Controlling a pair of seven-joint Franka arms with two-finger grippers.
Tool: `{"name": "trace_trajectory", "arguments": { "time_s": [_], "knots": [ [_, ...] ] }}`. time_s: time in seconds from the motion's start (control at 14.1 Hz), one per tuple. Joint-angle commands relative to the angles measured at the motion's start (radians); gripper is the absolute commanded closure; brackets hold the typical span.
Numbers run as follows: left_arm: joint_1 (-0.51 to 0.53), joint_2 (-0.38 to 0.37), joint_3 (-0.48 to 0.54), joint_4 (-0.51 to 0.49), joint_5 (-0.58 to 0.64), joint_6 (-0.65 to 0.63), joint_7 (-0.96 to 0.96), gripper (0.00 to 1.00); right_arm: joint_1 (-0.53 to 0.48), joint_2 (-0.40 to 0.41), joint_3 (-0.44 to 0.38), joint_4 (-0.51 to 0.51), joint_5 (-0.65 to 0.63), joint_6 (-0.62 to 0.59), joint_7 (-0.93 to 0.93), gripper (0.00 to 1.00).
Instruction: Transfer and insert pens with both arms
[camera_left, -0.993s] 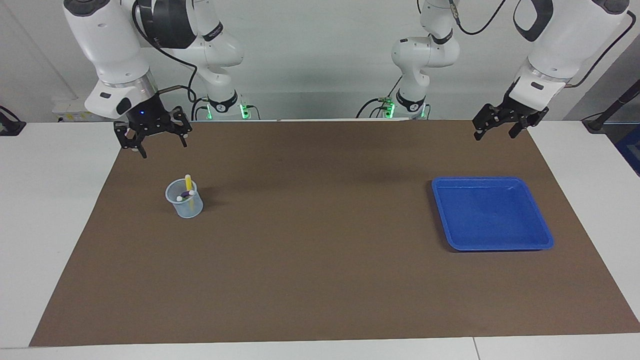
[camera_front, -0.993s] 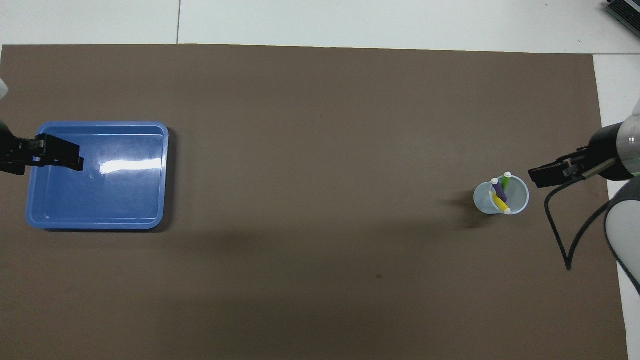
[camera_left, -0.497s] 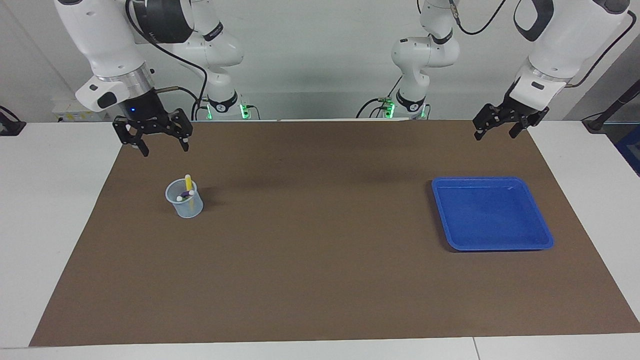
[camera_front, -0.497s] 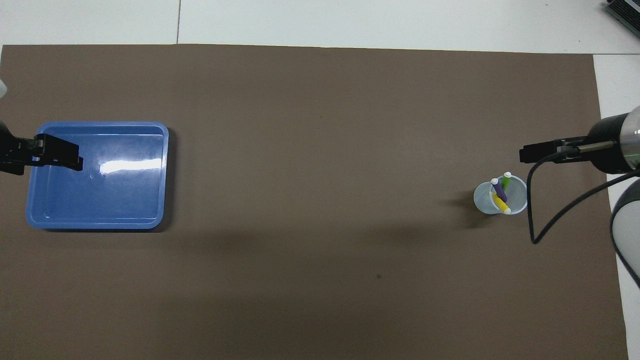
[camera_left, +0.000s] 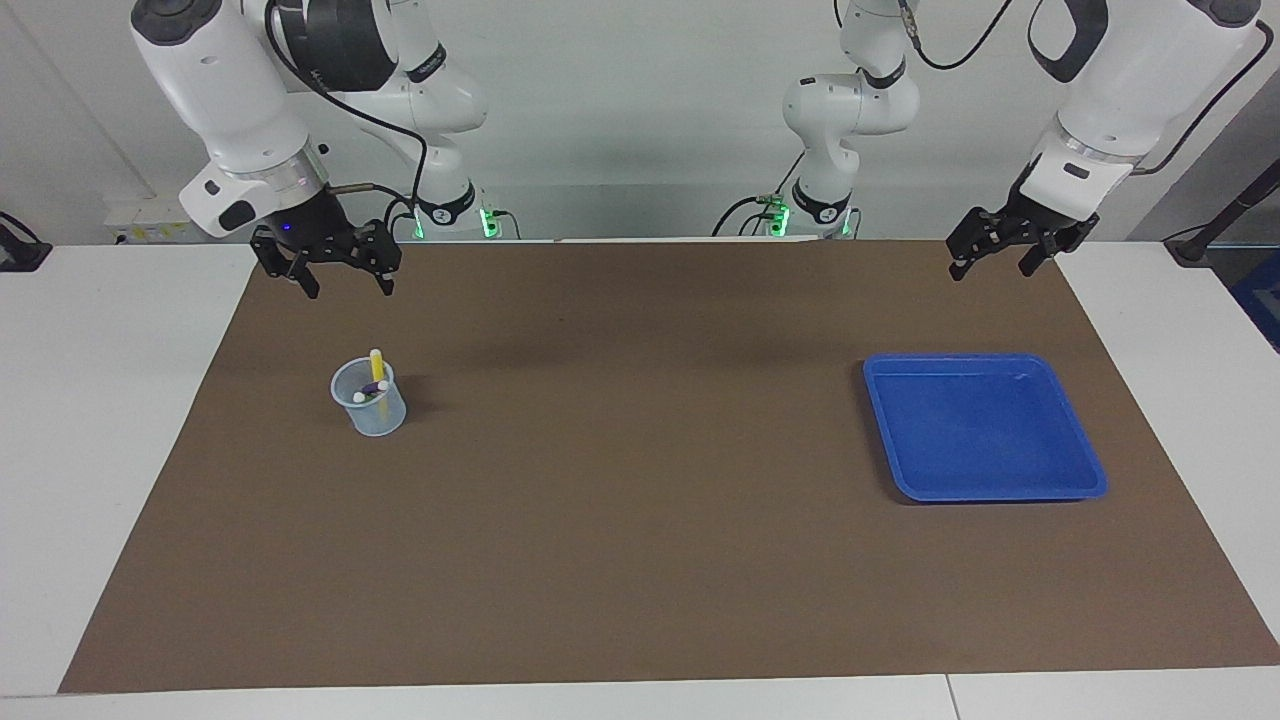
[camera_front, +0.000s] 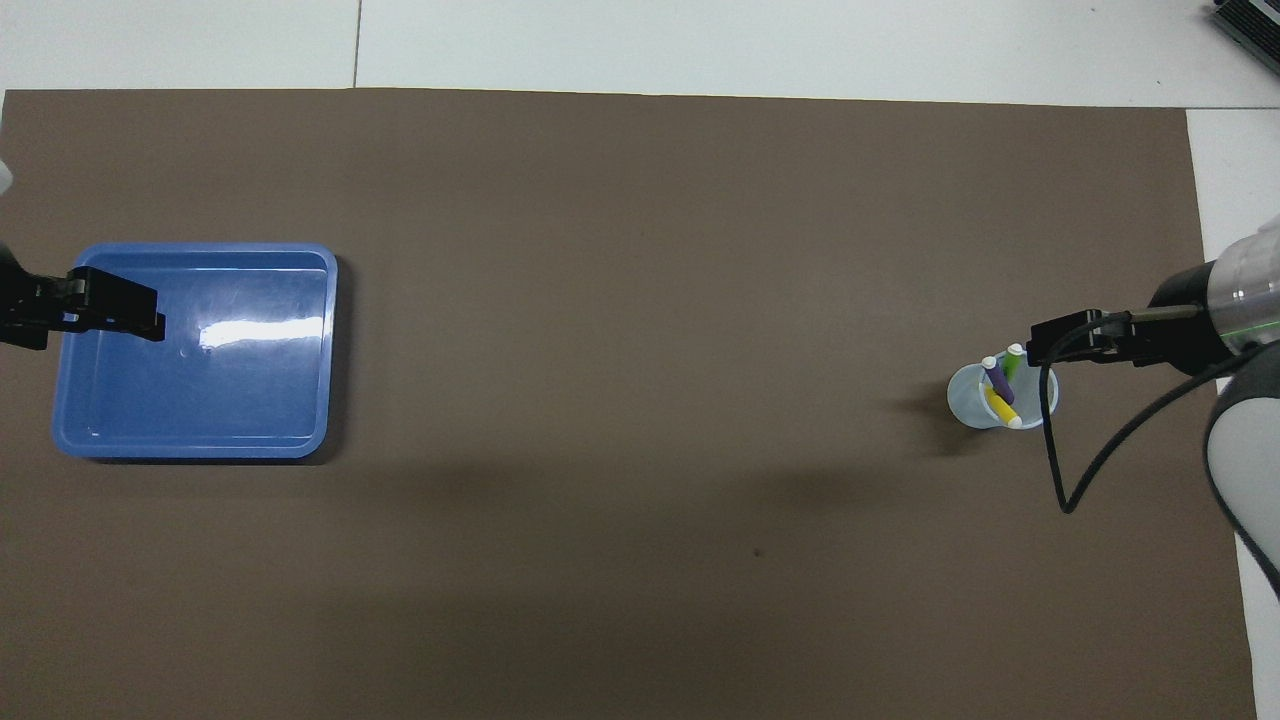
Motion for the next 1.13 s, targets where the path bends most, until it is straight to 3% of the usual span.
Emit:
{"name": "trace_trajectory", "arguments": {
  "time_s": [0.0, 0.78, 1.06],
  "knots": [
    [0.0, 0.007, 0.003, 0.025, 0.015, -0.023, 0.008, 0.0, -0.009, -0.006, -0.004, -0.006, -0.008, -0.009, 0.007, 0.0],
    [0.002, 0.007, 0.0, 0.025, 0.015, -0.024, 0.008, 0.0, -0.005, -0.062, -0.004, 0.009, -0.008, -0.006, -0.063, 0.0],
    [0.0, 0.007, 0.0, 0.025, 0.015, -0.023, 0.008, 0.0, -0.005, -0.047, -0.004, 0.018, -0.015, 0.026, -0.111, 0.0]
  ]
}}
